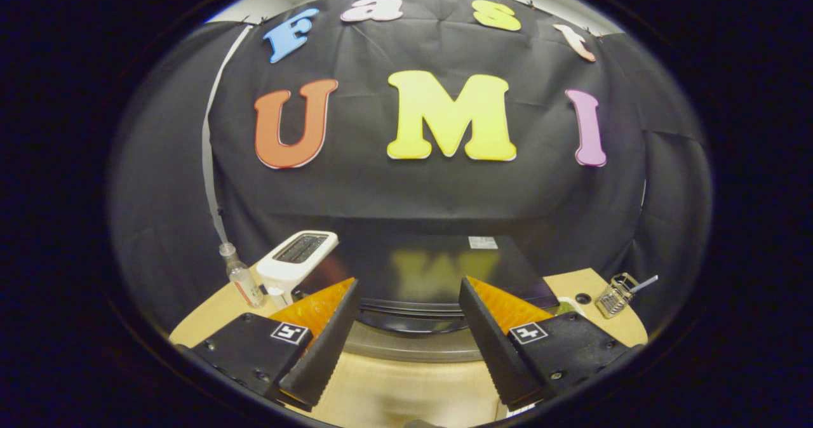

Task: Open the toaster oven, put the food inside, and close the toaster oven door.

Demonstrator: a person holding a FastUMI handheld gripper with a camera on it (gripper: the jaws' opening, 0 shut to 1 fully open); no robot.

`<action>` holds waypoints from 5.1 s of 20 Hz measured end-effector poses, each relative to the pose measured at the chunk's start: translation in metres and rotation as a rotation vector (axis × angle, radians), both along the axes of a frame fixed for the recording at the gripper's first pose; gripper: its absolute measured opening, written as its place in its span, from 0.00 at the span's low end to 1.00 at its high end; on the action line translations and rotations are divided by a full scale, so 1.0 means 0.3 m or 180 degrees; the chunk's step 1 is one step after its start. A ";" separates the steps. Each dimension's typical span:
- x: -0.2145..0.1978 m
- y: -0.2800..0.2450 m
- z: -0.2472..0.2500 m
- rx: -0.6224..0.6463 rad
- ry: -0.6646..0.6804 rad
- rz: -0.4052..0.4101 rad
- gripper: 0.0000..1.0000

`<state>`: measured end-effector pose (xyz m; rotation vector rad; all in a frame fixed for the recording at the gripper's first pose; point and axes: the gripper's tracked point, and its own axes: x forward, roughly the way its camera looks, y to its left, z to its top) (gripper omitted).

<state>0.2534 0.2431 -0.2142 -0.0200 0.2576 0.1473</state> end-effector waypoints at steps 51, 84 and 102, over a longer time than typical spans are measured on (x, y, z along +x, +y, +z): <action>-0.380 -0.496 -0.349 -0.0381 0.0846 0.0238 1.00; -0.674 -0.682 -0.281 0.2156 0.1861 0.0360 0.16; -0.132 -0.051 -0.238 0.4412 0.0709 -0.0695 0.16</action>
